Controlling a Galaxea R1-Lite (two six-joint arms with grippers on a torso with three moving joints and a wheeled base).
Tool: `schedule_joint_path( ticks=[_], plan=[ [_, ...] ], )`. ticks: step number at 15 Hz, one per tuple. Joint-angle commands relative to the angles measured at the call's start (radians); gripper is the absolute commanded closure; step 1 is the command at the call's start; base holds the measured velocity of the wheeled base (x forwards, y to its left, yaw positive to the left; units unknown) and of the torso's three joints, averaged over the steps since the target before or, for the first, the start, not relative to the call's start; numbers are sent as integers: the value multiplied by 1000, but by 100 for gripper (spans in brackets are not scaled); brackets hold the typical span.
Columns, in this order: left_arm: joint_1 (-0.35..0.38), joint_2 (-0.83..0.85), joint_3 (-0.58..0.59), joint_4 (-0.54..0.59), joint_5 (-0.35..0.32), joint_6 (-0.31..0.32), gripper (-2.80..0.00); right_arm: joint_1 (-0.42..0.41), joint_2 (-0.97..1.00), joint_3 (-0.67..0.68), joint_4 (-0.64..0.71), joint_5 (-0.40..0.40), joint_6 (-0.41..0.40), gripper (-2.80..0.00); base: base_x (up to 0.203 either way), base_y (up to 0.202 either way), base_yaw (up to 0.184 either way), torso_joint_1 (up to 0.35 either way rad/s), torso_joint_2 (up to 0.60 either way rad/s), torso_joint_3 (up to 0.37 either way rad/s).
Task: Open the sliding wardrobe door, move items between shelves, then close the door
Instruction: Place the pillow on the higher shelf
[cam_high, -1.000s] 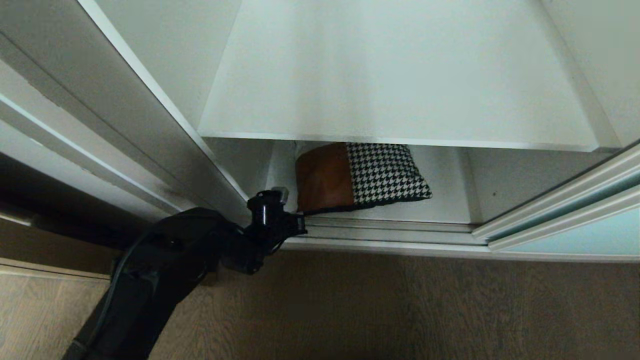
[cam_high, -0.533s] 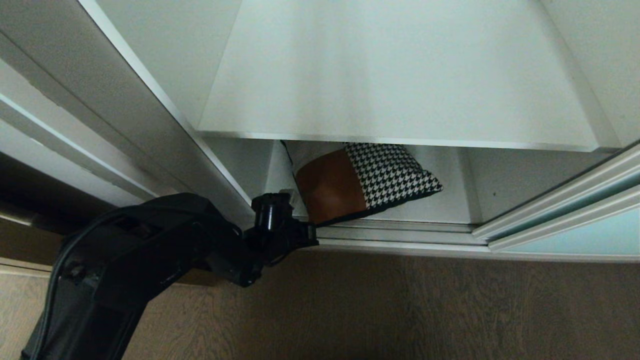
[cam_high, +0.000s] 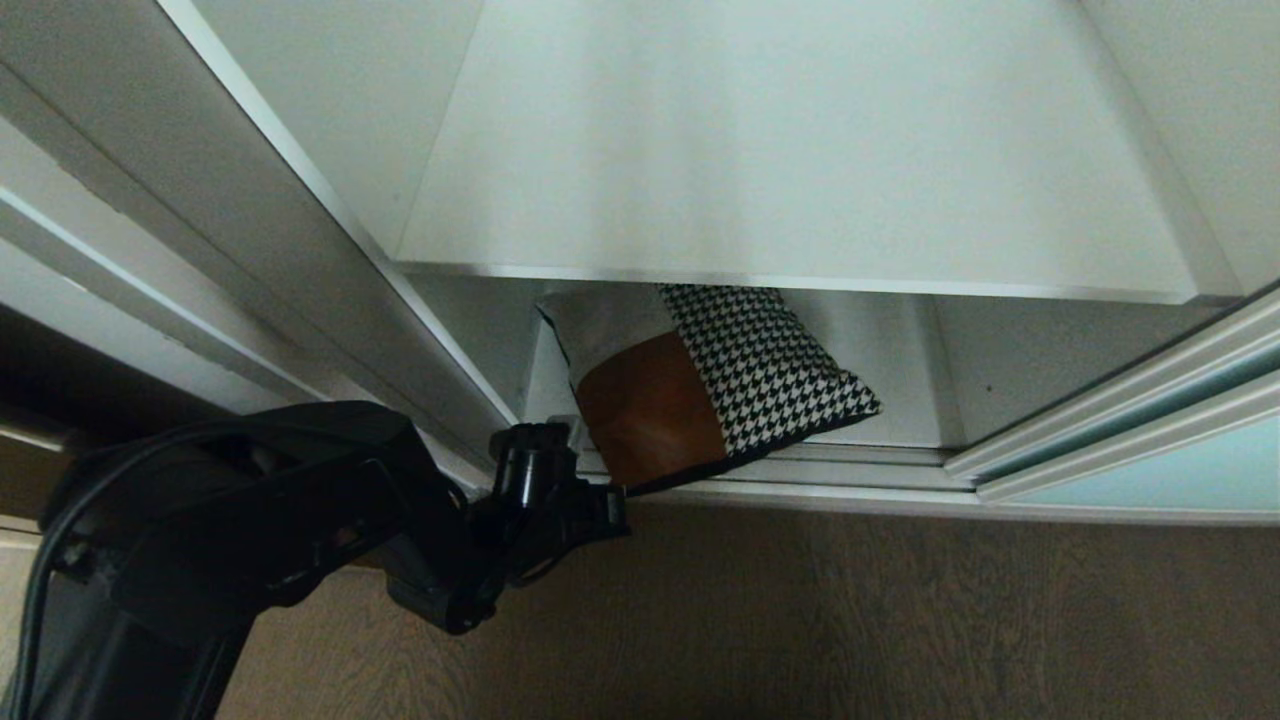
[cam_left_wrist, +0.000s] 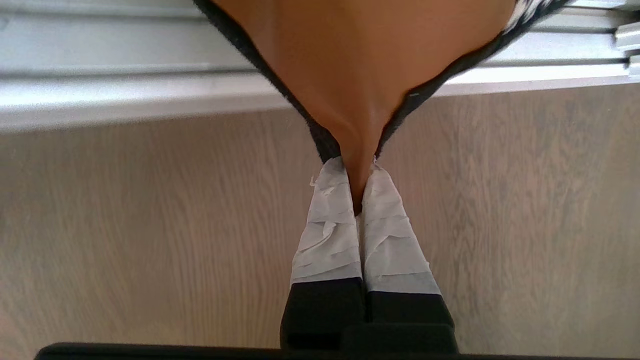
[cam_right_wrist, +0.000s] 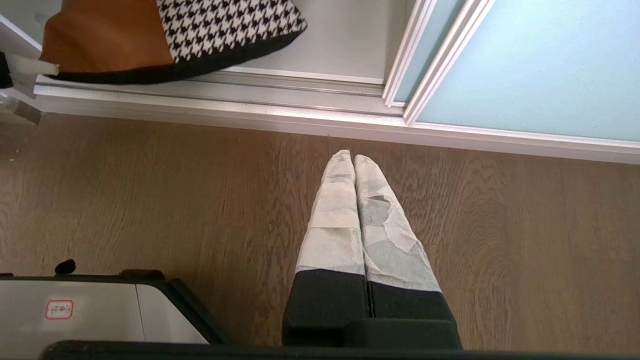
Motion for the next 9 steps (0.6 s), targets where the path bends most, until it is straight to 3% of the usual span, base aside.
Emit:
schedule_joint_path(
  ticks=[1,4,9],
  plan=[
    [-4,-10,55,-44,12,-4,0,0,0,2,0,0,1,0,0,0,0,0,0,0],
    [1,19,95,-95,60,-17,0,1,0,1,0,0,1,0,0,0,0,0,0,0],
    [17,49,48,-96,150,-16,0,1,0,1,0,0,1,0,0,0,0,0,0,0]
  ],
)
